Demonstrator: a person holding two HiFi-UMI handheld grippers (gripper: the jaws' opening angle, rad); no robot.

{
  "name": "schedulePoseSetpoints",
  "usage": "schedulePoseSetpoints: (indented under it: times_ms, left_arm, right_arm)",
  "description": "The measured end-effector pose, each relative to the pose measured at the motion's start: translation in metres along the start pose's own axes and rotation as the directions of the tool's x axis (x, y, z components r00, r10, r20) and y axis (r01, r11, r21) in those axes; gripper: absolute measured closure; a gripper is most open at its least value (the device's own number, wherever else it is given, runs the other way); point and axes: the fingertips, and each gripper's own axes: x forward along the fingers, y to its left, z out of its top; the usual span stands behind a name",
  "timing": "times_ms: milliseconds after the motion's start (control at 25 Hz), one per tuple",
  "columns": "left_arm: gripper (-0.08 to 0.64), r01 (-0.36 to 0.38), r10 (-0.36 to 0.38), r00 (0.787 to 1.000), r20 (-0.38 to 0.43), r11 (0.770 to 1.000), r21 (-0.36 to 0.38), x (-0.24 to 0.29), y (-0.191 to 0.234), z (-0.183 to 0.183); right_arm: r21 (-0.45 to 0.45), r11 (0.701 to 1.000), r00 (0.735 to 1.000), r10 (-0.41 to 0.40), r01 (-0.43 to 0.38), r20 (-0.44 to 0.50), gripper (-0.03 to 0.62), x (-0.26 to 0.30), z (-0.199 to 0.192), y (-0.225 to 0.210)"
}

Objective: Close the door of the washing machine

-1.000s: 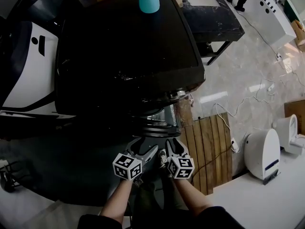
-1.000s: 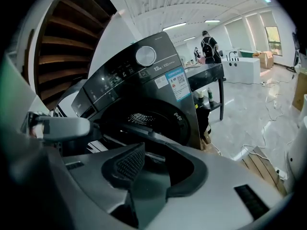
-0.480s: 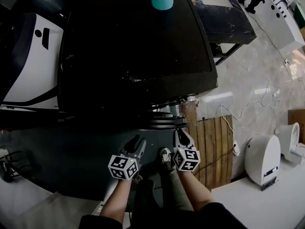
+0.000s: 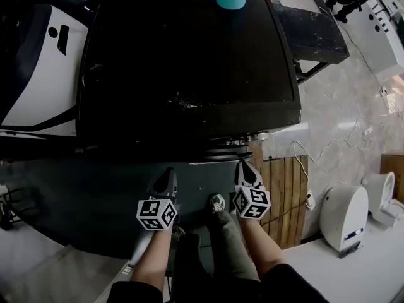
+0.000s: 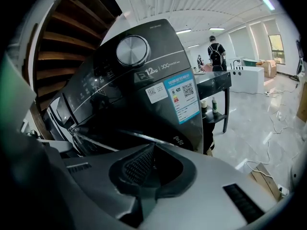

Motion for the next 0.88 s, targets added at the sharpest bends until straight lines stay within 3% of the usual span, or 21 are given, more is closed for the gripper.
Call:
schedulePoseSetpoints:
  times_ms: [160,520,760,880]
  left_arm:
    - [0.549,-0.025,0.024,0.999,0.026,0.999,0.043,0.002,0.006,0.004]
    - [0.549,-0.038,0.036,0.998,0.054,0.999,0.039,0.013,0.013,0.014]
    - [0.549,-0.032,0.029,0.998,0.055,0.998,0.057,0.02,0.013,0.02]
    - [0.549,-0.009,0.006,0.999,0.035,0.995,0.102,0.02,0.013,0.021]
  right_arm:
    - [-0.009,1.0,1.0,0.0,0.0,0.0,0.591,0.011,0.005,-0.001]
    - [0.024,1.0,1.0,0.014,-0.014,0.005,0.591,0.022,0.016,0.001]
    - [0.0,1.0,1.0,0.026,-0.026,0.007,0.589,0.023,0.016,-0.001]
    - [-0.047,0.999,1.0,0.022,-0.022,0.007,0.589,0.024,0.016,0.0]
